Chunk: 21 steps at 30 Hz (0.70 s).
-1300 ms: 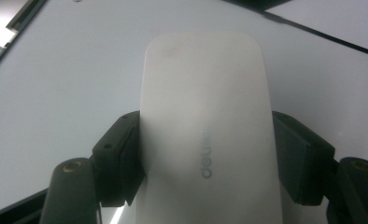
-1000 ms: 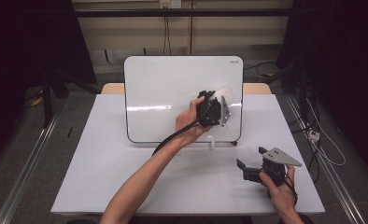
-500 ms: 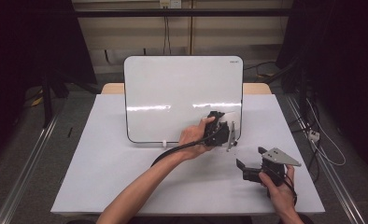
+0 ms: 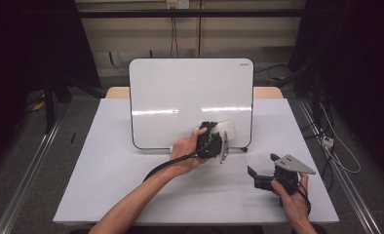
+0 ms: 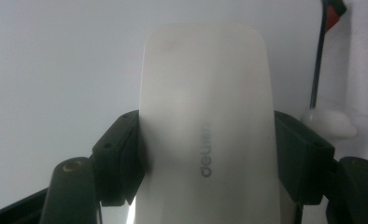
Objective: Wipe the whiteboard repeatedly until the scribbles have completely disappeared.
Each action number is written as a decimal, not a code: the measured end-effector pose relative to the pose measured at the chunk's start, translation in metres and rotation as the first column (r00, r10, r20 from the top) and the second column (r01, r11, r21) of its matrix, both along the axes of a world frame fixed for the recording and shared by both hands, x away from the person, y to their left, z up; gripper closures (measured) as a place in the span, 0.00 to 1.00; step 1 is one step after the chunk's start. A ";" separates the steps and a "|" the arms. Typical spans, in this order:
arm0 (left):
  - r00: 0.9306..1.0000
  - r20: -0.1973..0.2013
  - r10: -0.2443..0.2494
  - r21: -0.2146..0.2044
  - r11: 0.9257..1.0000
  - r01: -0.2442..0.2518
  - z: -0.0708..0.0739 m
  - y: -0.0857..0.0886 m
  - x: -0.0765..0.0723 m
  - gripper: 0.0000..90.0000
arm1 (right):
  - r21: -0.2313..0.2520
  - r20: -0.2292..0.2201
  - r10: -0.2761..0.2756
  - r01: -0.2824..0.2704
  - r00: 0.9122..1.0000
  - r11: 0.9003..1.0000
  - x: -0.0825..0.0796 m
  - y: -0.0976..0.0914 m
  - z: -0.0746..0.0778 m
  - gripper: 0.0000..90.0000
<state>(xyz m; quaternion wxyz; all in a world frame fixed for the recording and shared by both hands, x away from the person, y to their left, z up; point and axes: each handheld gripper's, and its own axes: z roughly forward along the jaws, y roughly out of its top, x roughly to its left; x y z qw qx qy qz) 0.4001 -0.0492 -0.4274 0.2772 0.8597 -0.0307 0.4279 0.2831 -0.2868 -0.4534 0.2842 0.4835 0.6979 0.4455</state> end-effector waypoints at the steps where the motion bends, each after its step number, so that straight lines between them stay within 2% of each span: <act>1: 1.000 -0.007 0.016 -0.011 1.000 -0.016 0.001 0.004 0.001 0.35 | 0.000 -0.003 -0.001 0.001 1.000 1.000 0.000 0.000 0.000 0.05; 7: 0.997 -0.042 0.071 -0.054 0.996 -0.074 0.013 0.020 0.011 0.35 | -0.001 0.000 -0.001 0.001 1.000 1.000 0.000 0.000 0.000 0.05; 10: 0.993 -0.055 0.102 -0.099 0.989 -0.108 0.022 0.023 0.020 0.35 | -0.003 0.001 -0.003 0.003 1.000 1.000 0.000 0.000 0.000 0.05; 13: 0.992 -0.059 0.116 -0.145 0.982 -0.123 0.030 0.021 0.029 0.34 | -0.002 0.003 -0.001 0.001 1.000 1.000 0.000 0.001 0.001 0.05; 19: 0.989 -0.062 0.132 -0.183 0.973 -0.141 0.049 0.006 0.046 0.34 | -0.003 0.004 -0.001 0.001 1.000 1.000 0.000 0.000 0.001 0.05; 21: 0.990 -0.050 0.132 -0.162 0.977 -0.139 0.055 0.000 0.051 0.34 | -0.002 0.004 0.000 0.000 1.000 1.000 0.000 0.000 0.001 0.05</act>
